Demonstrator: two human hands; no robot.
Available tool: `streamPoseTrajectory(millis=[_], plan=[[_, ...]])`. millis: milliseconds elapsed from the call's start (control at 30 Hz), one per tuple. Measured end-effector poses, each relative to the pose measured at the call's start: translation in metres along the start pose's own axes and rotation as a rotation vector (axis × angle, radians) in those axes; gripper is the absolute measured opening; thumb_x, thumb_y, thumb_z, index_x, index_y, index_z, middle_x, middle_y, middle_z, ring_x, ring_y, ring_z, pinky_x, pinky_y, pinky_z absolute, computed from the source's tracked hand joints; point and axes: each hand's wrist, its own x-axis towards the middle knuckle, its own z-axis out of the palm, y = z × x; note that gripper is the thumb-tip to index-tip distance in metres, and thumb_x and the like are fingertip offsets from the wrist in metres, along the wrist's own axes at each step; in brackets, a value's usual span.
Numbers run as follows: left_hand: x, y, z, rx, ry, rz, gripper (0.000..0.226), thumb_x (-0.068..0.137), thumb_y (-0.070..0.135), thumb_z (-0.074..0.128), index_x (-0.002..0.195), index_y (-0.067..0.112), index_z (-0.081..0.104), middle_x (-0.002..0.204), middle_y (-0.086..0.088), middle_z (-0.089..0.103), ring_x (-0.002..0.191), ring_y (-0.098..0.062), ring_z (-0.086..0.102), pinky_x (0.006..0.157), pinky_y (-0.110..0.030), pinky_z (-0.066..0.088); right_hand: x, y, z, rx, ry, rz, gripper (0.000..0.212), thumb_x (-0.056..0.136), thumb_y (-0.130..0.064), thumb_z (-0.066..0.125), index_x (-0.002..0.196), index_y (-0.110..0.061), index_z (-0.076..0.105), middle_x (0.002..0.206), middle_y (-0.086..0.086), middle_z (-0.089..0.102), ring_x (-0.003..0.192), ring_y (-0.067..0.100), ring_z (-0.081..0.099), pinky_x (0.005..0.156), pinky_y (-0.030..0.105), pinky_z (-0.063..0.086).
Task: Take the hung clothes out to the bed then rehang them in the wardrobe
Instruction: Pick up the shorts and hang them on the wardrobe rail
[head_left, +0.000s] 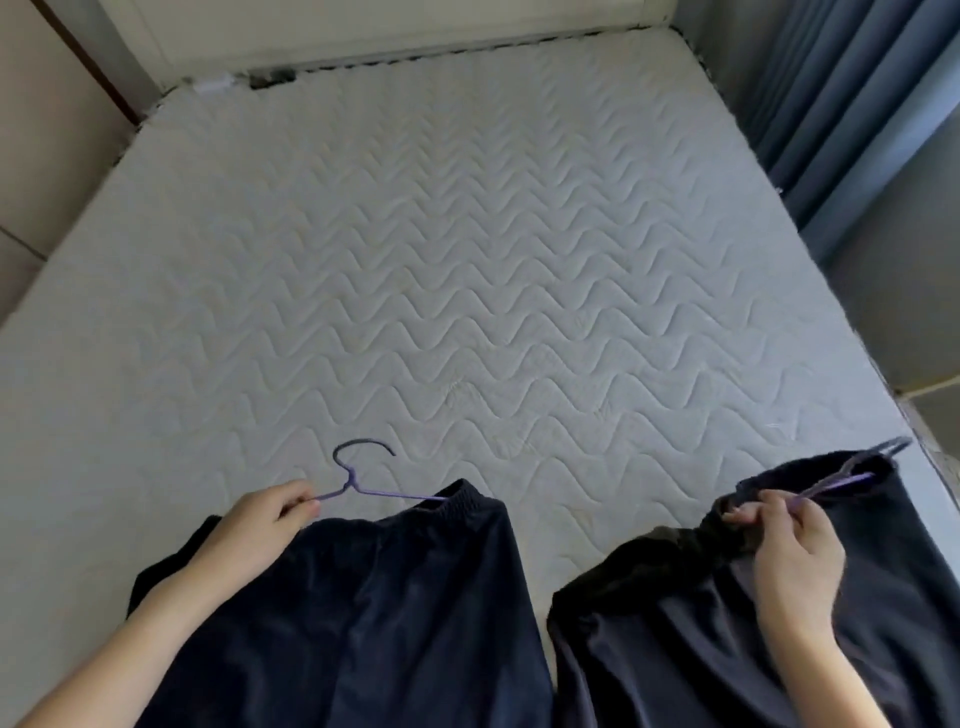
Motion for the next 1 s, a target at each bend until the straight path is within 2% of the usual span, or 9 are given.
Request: streamPoseTrajectory(millis=[167,267,400,500,600,633,700,867,1000], plan=[[-0.12,0.035,-0.066,-0.127,0.051,0.002,0.016,0.09,0.024,0.058,0.075,0.021,0.063,0.072,-0.006,0.069,0.076,-0.028,0.066,0.07,-0.037,0.049,-0.057,-0.1,-0.09,0.175,-0.057,0.027,0.026,0.1,-0.007,0.042,0.079,-0.009,0.057,0.047,-0.006,0.051,0.044,0.004,0.05,0.054,0.015,0.05],[-0.197,0.064,-0.115,-0.258,0.125,-0.012,0.015,0.089,0.023,0.061,0.076,0.021,0.069,0.076,-0.002,0.074,0.083,-0.02,0.068,0.08,-0.038,0.049,-0.09,-0.163,-0.132,0.279,-0.15,0.013,0.029,0.101,-0.006,0.039,0.076,-0.009,0.055,0.045,-0.008,0.044,0.042,0.006,0.045,0.053,0.014,0.05],[-0.292,0.093,-0.174,-0.457,0.271,-0.083,0.021,0.082,0.028,0.062,0.07,0.013,0.07,0.077,-0.005,0.071,0.078,-0.021,0.063,0.068,-0.027,0.04,-0.137,-0.221,-0.166,0.399,-0.29,-0.02,0.029,0.096,-0.017,0.052,0.069,-0.016,0.062,0.044,-0.005,0.042,0.04,0.01,0.046,0.054,0.019,0.055],[-0.341,0.099,-0.212,-0.654,0.391,-0.104,0.027,0.081,0.032,0.063,0.075,0.007,0.07,0.078,-0.005,0.067,0.076,-0.019,0.059,0.067,-0.028,0.04,-0.174,-0.265,-0.169,0.396,-0.425,-0.059,0.025,0.089,-0.027,0.058,0.065,-0.018,0.063,0.047,0.006,0.05,0.04,0.017,0.052,0.041,0.028,0.051],[-0.379,0.091,-0.238,-0.836,0.426,-0.112,0.022,0.091,0.018,0.057,0.075,0.004,0.064,0.055,0.003,0.043,0.045,-0.01,0.034,0.041,-0.018,0.027,-0.207,-0.31,-0.161,0.534,-0.507,-0.001,0.021,0.068,-0.03,0.063,0.054,-0.015,0.065,0.041,0.005,0.018,0.029,0.01,0.037,0.035,0.021,0.045],[-0.392,0.089,-0.246,-0.914,0.433,-0.1,0.021,0.092,0.015,0.055,0.074,0.005,0.061,0.053,0.006,0.036,0.04,-0.008,0.026,0.037,-0.016,0.02,-0.219,-0.321,-0.156,0.55,-0.553,0.01,0.027,0.077,-0.026,0.059,0.055,-0.012,0.065,0.042,0.002,0.016,0.028,0.008,0.034,0.034,0.019,0.042],[-0.416,0.083,-0.26,-1.064,0.46,-0.068,0.021,0.093,0.013,0.052,0.074,0.007,0.058,0.053,0.006,0.03,0.036,-0.005,0.021,0.034,-0.015,0.013,-0.244,-0.336,-0.146,0.514,-0.61,-0.019,0.034,0.097,-0.006,0.044,0.067,-0.002,0.058,0.036,-0.004,0.025,0.029,0.008,0.033,0.035,0.018,0.038],[-0.489,0.058,-0.281,-1.283,0.588,-0.018,0.024,0.095,0.01,0.045,0.073,0.008,0.052,0.05,0.008,0.029,0.034,-0.003,0.02,0.035,-0.016,0.011,-0.317,-0.357,-0.118,0.491,-0.871,-0.023,0.025,0.1,0.001,0.035,0.081,0.005,0.051,0.038,-0.005,0.03,0.031,0.009,0.028,0.034,0.019,0.027],[-0.552,0.015,-0.29,-1.365,0.703,-0.037,0.022,0.096,0.009,0.043,0.075,0.01,0.05,0.047,0.009,0.027,0.034,-0.004,0.019,0.035,-0.014,0.01,-0.393,-0.372,-0.086,0.468,-1.086,-0.048,0.028,0.1,0.003,0.032,0.079,0.006,0.049,0.034,-0.006,0.028,0.027,0.008,0.025,0.038,0.024,0.016]])
